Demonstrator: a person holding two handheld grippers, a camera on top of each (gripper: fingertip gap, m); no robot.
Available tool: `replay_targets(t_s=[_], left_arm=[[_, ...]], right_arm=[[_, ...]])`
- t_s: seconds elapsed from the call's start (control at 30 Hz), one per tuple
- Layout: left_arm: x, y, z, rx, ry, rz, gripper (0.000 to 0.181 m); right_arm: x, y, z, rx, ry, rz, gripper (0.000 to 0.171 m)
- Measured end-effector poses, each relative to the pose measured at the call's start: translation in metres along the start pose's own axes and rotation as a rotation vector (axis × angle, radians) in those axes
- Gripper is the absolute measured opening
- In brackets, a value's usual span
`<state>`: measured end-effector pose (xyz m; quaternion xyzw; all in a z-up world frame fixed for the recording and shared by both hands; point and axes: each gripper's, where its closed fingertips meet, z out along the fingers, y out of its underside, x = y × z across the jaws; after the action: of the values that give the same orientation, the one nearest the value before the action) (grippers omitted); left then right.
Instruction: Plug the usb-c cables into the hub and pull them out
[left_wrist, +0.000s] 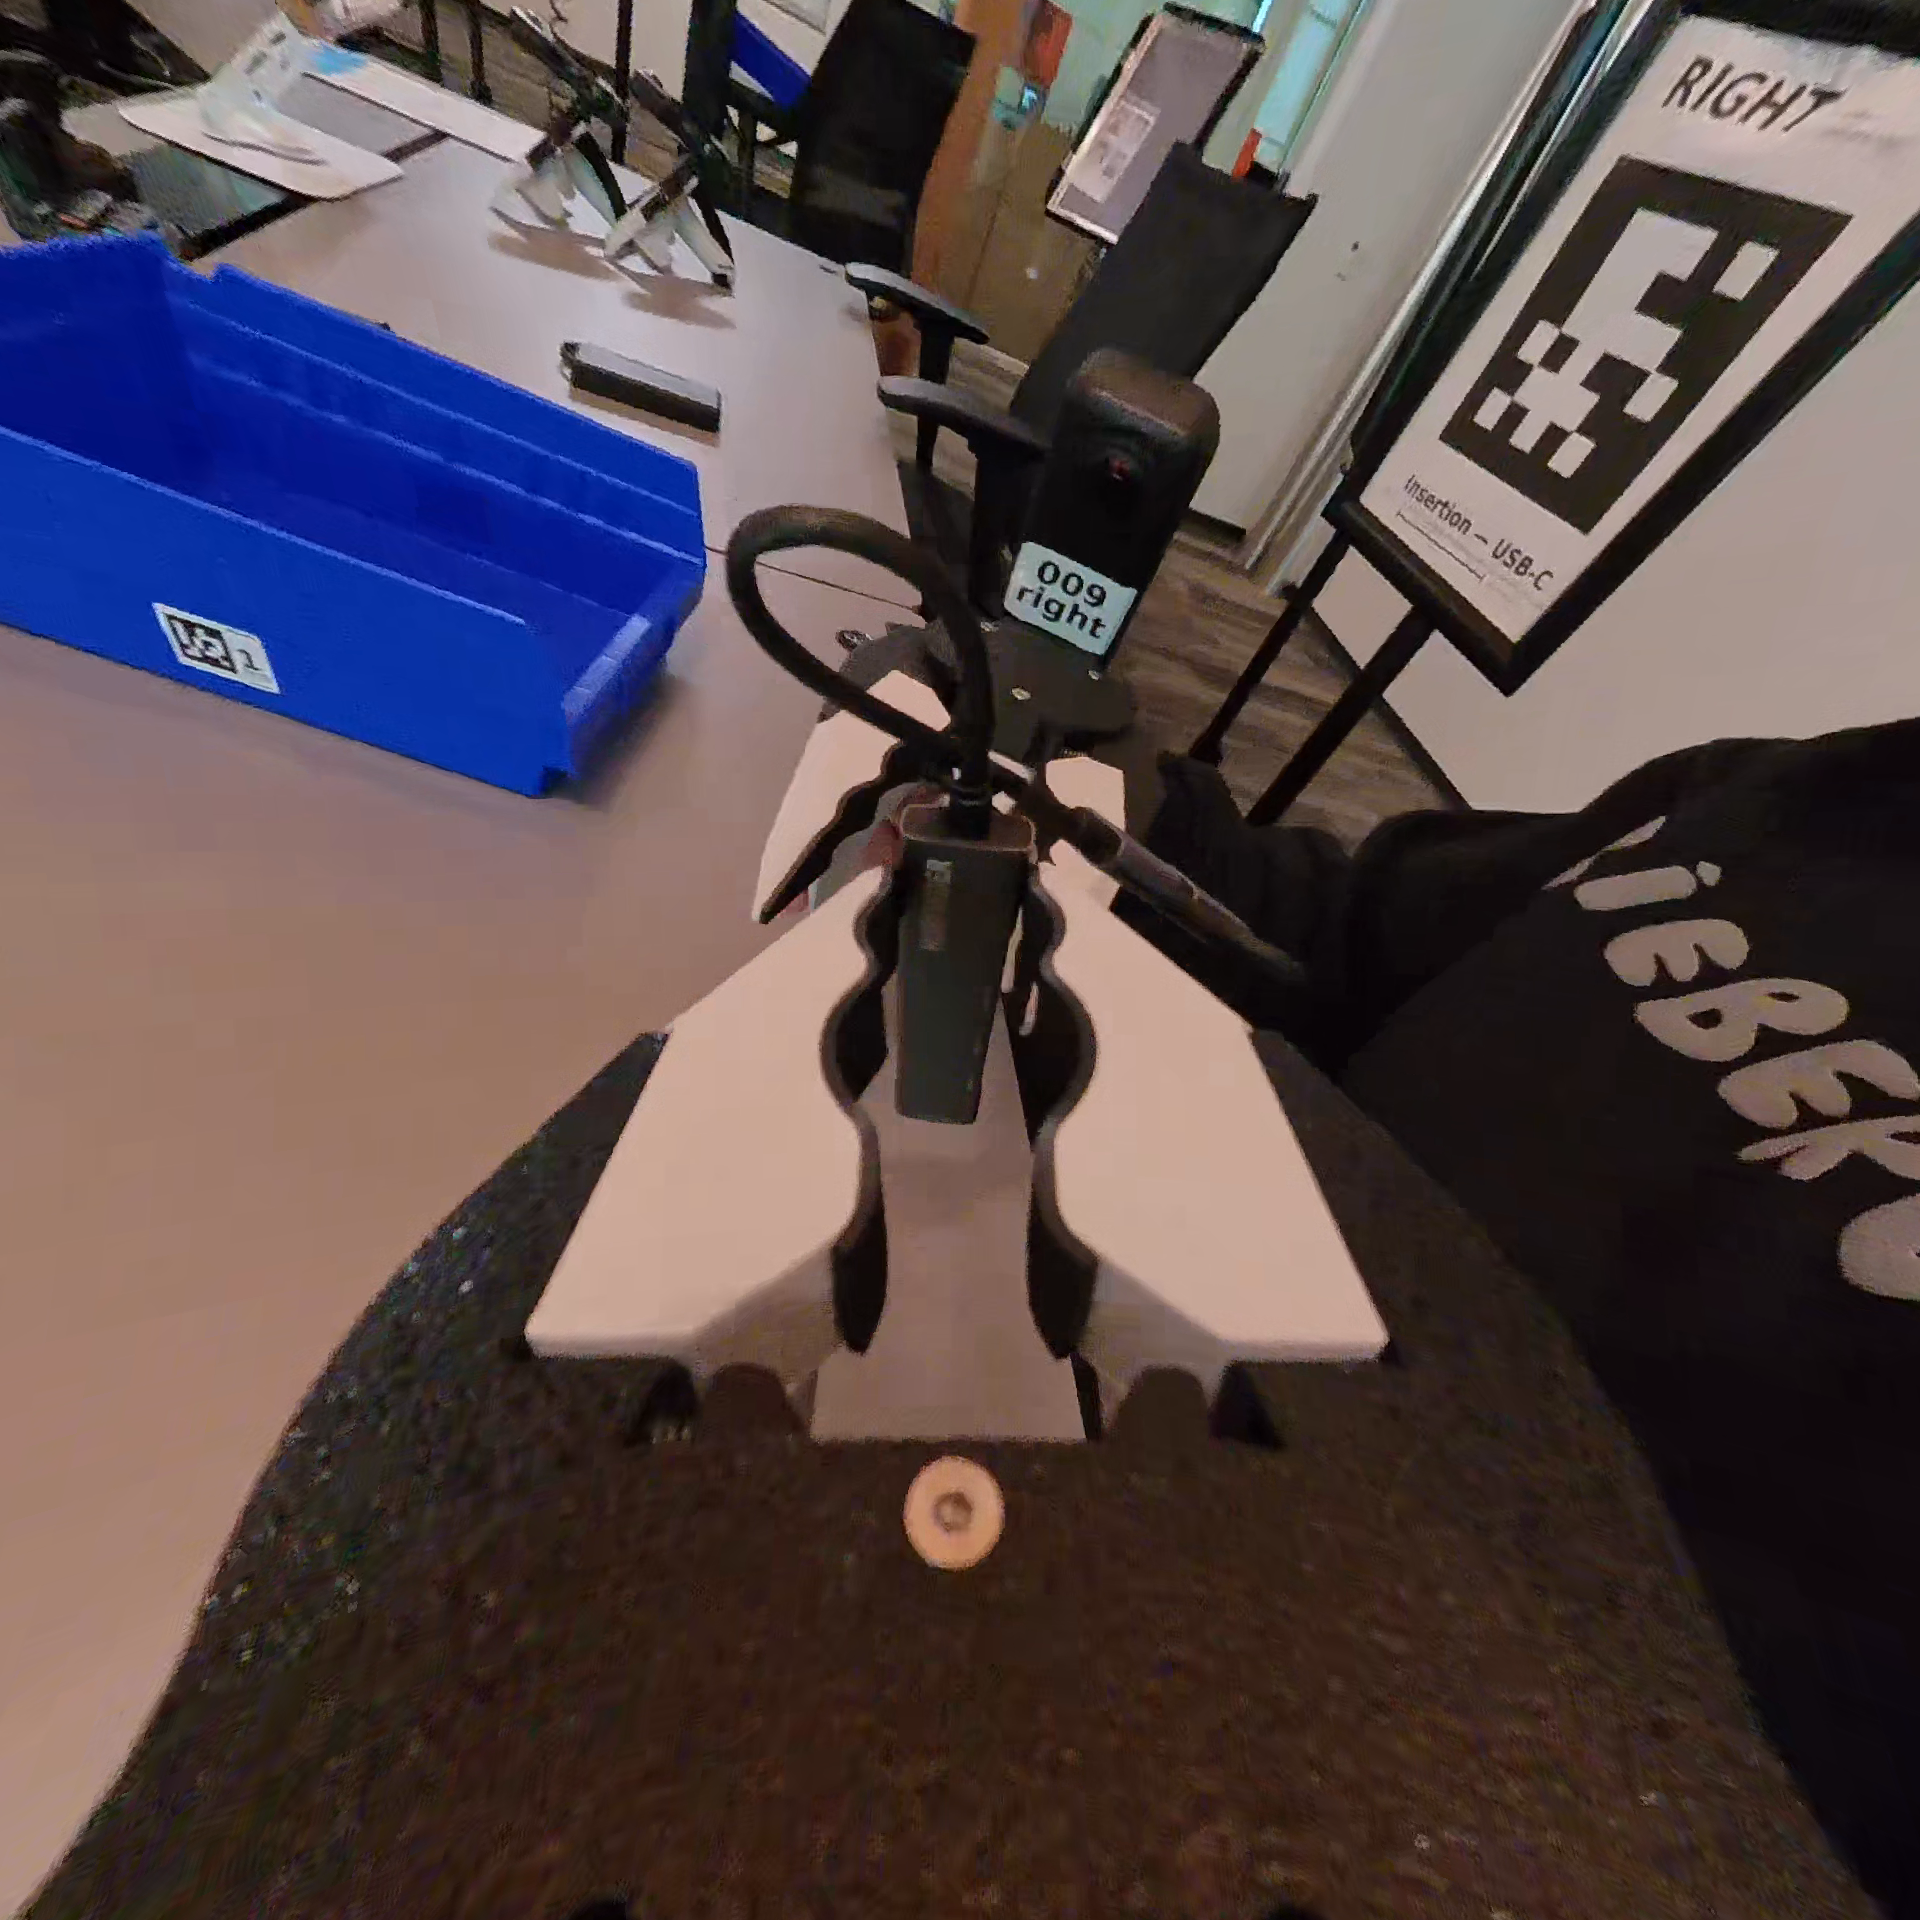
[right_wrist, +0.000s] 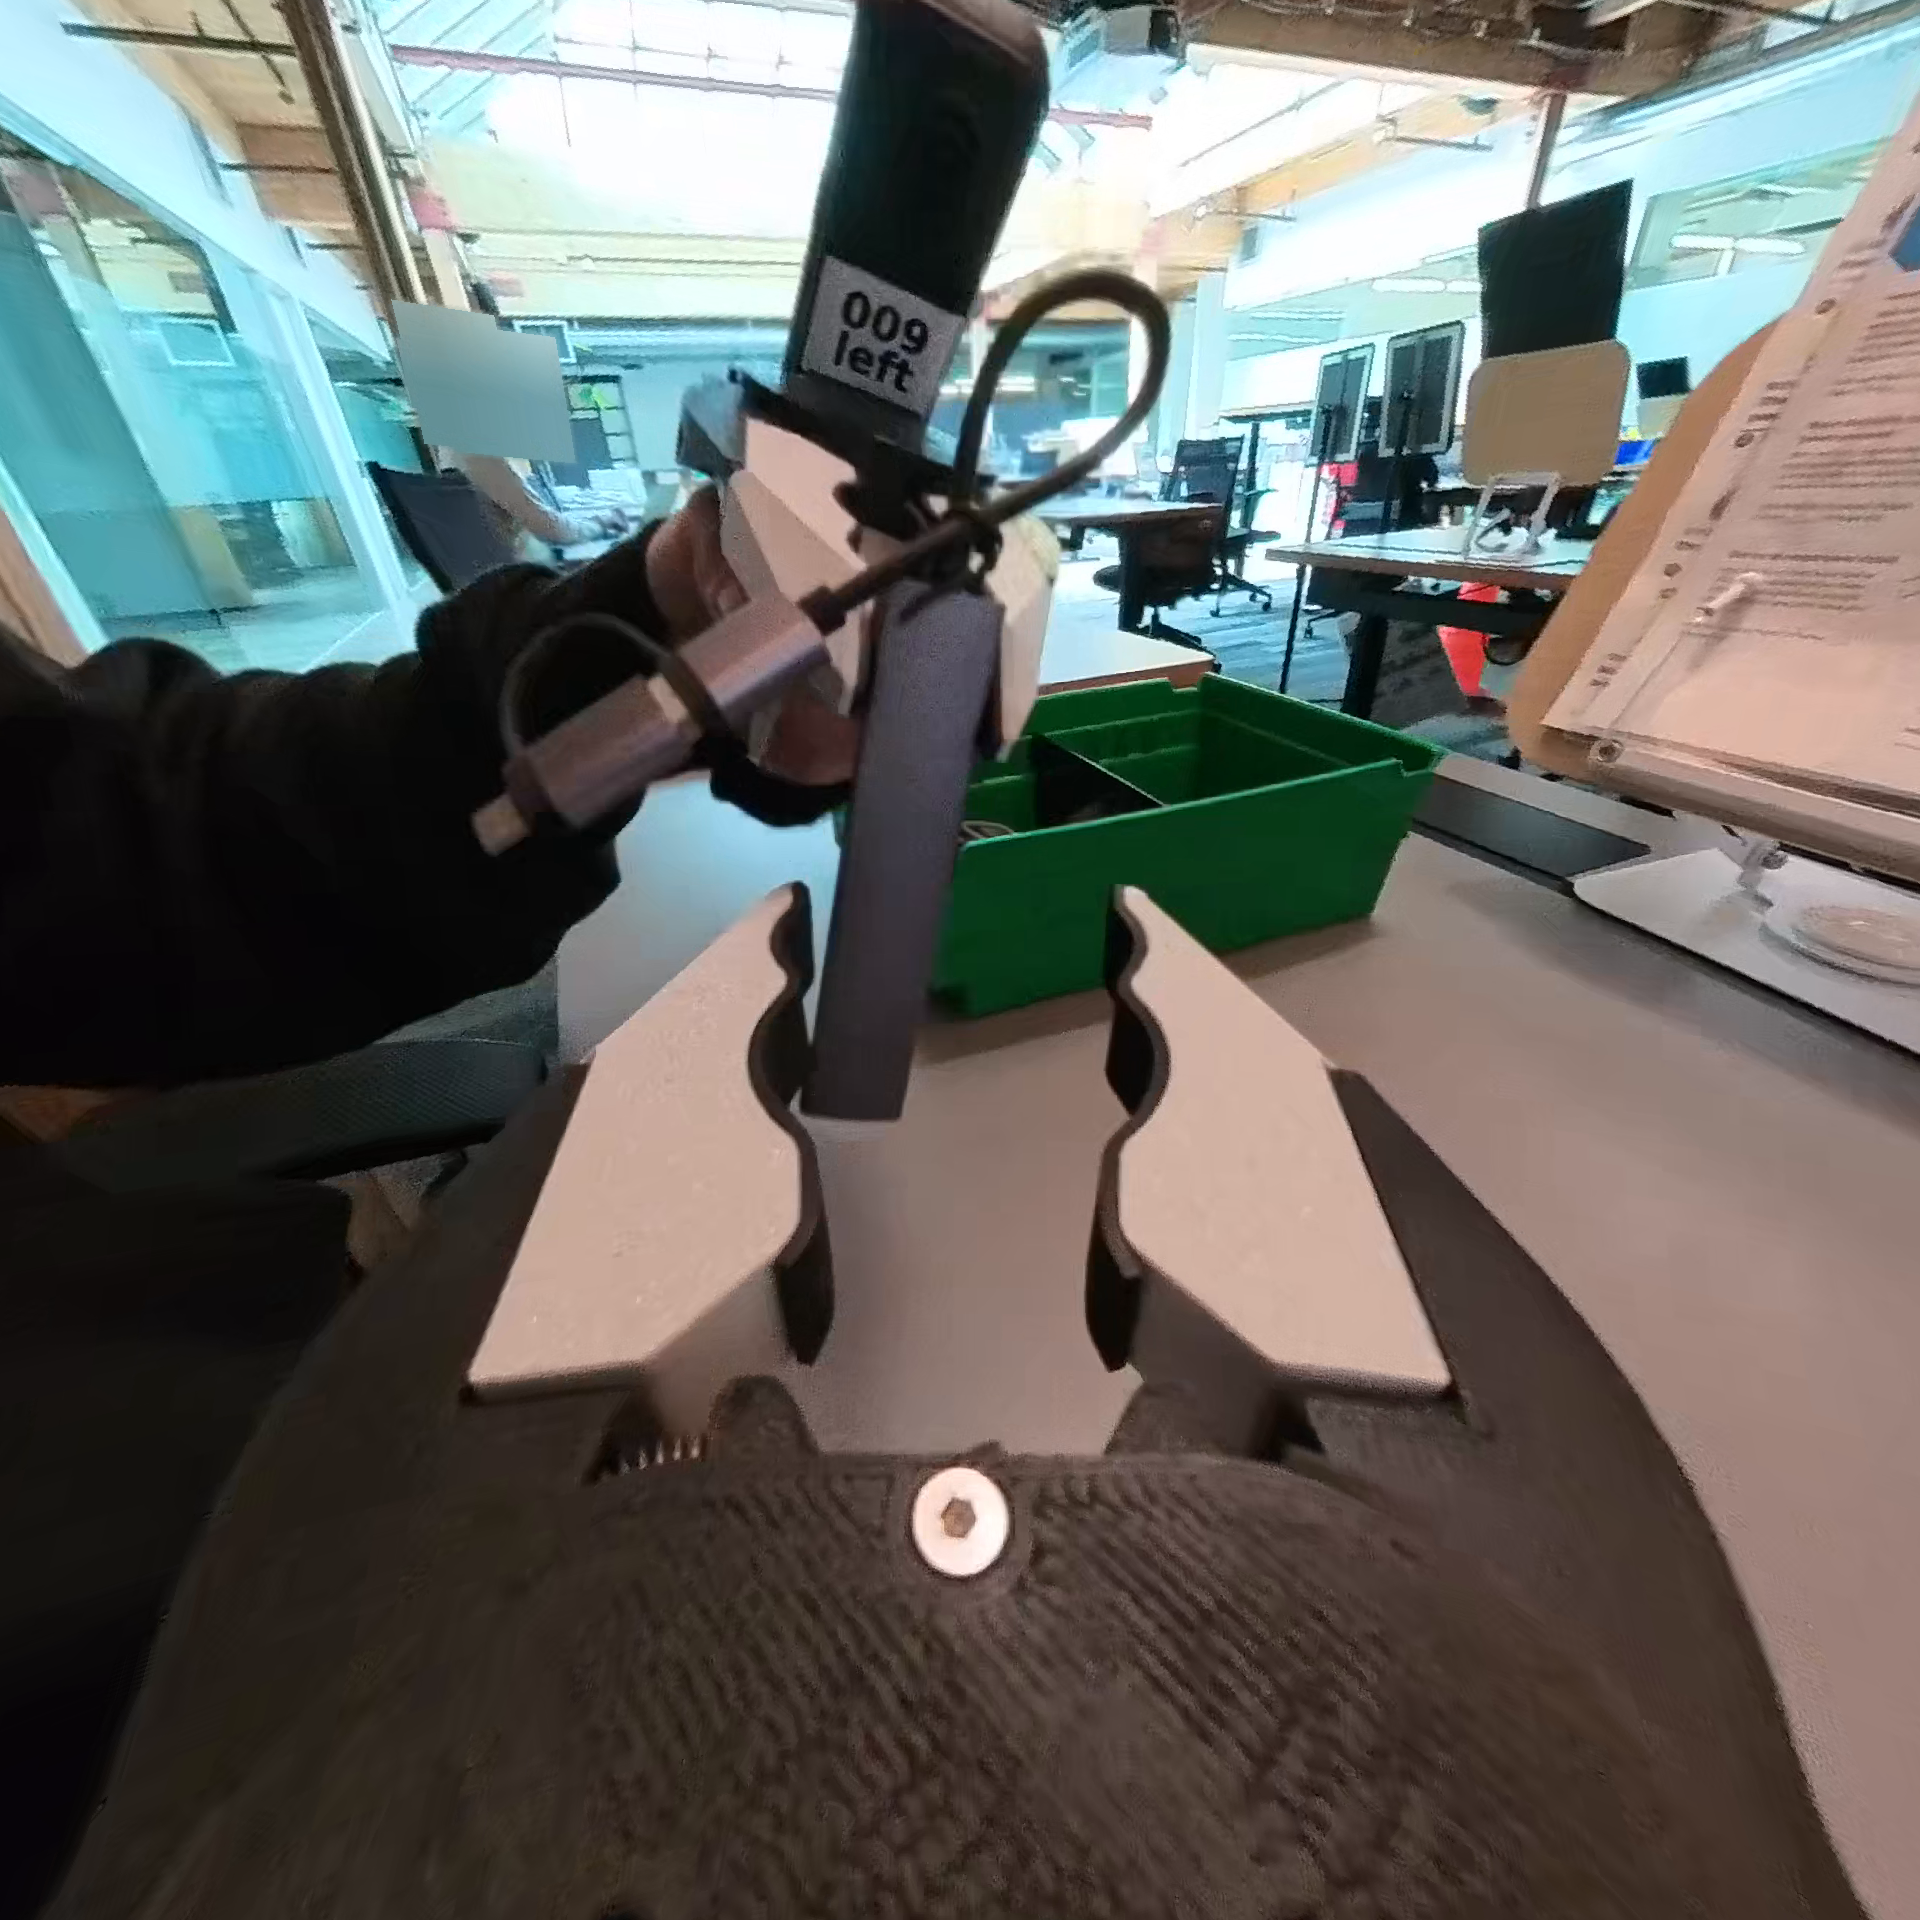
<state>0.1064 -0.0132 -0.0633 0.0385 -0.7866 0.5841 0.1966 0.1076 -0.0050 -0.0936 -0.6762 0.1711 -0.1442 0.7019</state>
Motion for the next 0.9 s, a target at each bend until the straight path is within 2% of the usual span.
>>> replay_targets(t_s=[0.07, 0.13, 0.27, 0.3, 0.37, 0.43, 0.5, 0.57, 0.67, 0.8, 0.87, 0.9], left_arm=[[0.006, 0.003, 0.015, -0.03, -0.011, 0.019, 0.02], [0.008, 0.003, 0.023, -0.063, -0.038, 0.043, 0.021], [0.001, -0.007, 0.027, -0.08, -0.176, 0.167, 0.021], [-0.002, -0.016, 0.024, -0.046, -0.229, 0.204, 0.022], [-0.004, -0.036, 0.017, 0.066, -0.316, 0.261, 0.043], [-0.005, -0.045, 0.005, 0.163, -0.383, 0.285, 0.045], [-0.011, -0.035, -0.003, 0.217, -0.447, 0.278, 0.049], [-0.023, -0.011, 0.001, 0.237, -0.476, 0.214, 0.054], [-0.022, 0.019, 0.025, 0.341, -0.307, -0.005, 0.056], [0.002, 0.019, 0.039, 0.573, 0.176, -0.416, 0.054], [0.004, 0.015, 0.034, 0.672, 0.358, -0.56, 0.035], [0.002, 0.015, 0.032, 0.707, 0.406, -0.611, 0.031]], right_arm=[[-0.007, -0.005, 0.004, 0.022, -0.038, -0.007, 0.048], [-0.015, -0.011, 0.006, 0.044, -0.087, -0.032, 0.025], [0.001, -0.019, 0.006, 0.079, -0.025, -0.046, 0.022], [0.008, -0.023, 0.004, 0.109, 0.006, -0.042, 0.022], [0.026, -0.029, -0.004, 0.174, 0.074, -0.01, 0.022], [0.037, -0.045, -0.019, 0.317, 0.081, 0.066, 0.022], [0.045, -0.063, -0.036, 0.471, 0.036, 0.235, 0.022], [0.051, -0.076, -0.052, 0.614, 0.005, 0.345, 0.022], [0.044, -0.082, -0.057, 0.701, -0.065, 0.37, 0.022], [0.022, -0.078, -0.051, 0.701, -0.145, 0.239, 0.022], [0.01, -0.074, -0.049, 0.677, -0.21, 0.193, 0.022], [0.006, -0.071, -0.048, 0.667, -0.218, 0.168, 0.022]])
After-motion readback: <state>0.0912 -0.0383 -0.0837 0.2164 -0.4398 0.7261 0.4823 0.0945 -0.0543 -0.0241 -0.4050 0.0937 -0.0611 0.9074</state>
